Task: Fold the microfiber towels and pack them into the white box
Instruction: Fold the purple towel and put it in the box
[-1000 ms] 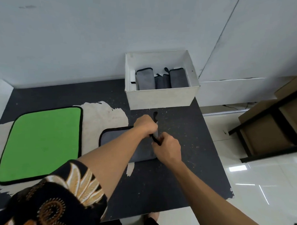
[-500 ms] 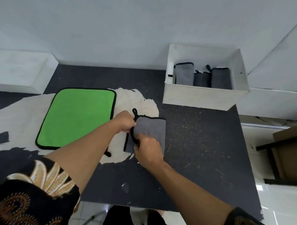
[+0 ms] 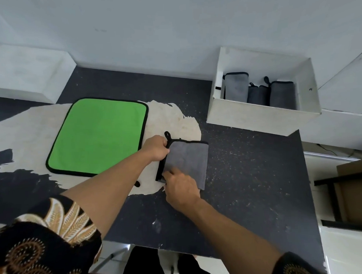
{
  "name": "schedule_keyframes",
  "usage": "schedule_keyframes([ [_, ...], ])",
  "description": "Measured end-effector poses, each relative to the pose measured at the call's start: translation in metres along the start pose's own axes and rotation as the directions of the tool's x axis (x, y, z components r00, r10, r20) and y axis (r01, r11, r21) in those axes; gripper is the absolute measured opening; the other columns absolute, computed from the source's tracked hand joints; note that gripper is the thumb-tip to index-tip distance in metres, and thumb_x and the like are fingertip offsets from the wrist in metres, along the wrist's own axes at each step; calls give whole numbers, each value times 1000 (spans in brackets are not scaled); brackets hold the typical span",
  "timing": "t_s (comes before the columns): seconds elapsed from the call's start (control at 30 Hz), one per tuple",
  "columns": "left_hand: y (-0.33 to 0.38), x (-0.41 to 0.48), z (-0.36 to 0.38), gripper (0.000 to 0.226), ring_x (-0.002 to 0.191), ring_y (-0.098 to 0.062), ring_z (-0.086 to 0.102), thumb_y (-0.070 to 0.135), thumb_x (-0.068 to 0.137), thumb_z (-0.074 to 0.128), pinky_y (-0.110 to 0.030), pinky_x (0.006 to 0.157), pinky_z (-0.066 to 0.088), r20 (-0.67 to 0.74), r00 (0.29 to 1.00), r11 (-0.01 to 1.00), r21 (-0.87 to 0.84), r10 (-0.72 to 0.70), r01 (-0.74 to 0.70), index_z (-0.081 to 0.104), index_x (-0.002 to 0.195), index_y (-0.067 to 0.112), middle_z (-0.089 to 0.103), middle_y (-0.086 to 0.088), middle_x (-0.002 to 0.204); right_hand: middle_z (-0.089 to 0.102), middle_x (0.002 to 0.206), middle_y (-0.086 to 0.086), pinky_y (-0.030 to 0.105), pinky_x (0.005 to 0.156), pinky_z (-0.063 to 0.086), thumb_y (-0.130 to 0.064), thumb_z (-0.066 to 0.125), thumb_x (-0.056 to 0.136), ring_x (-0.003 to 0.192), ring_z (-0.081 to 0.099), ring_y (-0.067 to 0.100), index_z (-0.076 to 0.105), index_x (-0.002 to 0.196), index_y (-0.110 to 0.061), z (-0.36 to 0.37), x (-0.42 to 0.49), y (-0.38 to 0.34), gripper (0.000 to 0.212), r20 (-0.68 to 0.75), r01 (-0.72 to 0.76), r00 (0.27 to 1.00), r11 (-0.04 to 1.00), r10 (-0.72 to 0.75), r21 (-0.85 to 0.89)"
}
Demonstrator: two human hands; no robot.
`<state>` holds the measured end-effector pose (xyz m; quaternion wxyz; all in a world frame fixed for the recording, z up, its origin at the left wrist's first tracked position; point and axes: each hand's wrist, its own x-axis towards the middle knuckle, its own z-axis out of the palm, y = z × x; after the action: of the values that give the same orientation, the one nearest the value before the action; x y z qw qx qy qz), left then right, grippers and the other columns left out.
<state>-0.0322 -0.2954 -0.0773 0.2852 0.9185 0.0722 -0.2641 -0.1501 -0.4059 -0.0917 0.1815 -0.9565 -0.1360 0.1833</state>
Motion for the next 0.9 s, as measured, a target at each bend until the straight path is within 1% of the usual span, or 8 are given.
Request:
schedule_keyframes([
  [0.1,0,-9,2,29,100,-31,61,27,87,68,-36,79,49,-19,1000,996,90,13,-11,59,108,9,65,-10,104,55,117,7,38,78,50,-12,58,87,97,58,30,61,124,-16,-5,-1,4,38,-27,68,997,998,-68,-4],
  [0.2,-3,-21,8,50,97,-28,60,36,81,73,-34,73,47,-21,1000,973,229,-2,7,46,116,13,61,-5,104,57,104,8,39,77,48,-13,59,85,95,52,30,67,109,-12,-14,-3,17,25,-292,46,955,998,-57,-44],
  [0.27,-7,-27,14,43,95,-27,60,30,84,71,-34,73,48,6,1000,968,249,-7,5,49,116,11,63,-8,109,51,126,13,44,87,46,-25,59,89,113,48,34,60,122,-15,-17,-4,27,35,-387,-95,919,994,71,-44],
  [0.43,-11,-35,15,34,102,-29,59,21,91,62,-38,82,50,-2,999,982,180,-54,53,51,119,8,61,-12,116,-9,164,10,59,118,3,-48,34,101,150,-11,29,6,157,-25,-6,-5,53,67,-72,-179,983,976,172,-122],
  [0.57,-9,-46,34,60,136,-34,37,32,94,58,-45,107,37,-298,910,900,410,289,-151,32,145,14,35,-16,150,-10,164,9,57,118,0,-45,25,101,150,-15,26,8,156,-21,-5,0,50,62,-264,-198,949,977,171,-77],
  [0.63,-13,-50,53,69,150,-34,7,34,98,47,-50,119,16,-161,868,775,546,470,-318,13,156,19,5,-12,163,-14,163,8,60,118,-1,-48,12,99,149,-19,26,5,157,-20,-3,8,48,64,-245,-183,956,981,161,-72],
  [0.73,-36,-45,70,70,149,-33,-15,44,100,26,-50,119,-4,15,890,670,653,455,-353,-8,157,20,-16,-9,163,-18,162,7,63,117,-4,-53,4,98,148,-24,25,0,157,-20,5,15,56,67,-155,-182,975,975,162,-124],
  [0.9,-55,-38,72,76,149,-29,-19,62,96,0,-46,120,-9,-16,902,690,650,432,-319,-13,155,16,-21,-3,162,-17,163,8,63,115,-9,-70,3,95,149,-20,27,-4,156,-18,12,10,79,80,-180,-215,967,954,178,-209],
])
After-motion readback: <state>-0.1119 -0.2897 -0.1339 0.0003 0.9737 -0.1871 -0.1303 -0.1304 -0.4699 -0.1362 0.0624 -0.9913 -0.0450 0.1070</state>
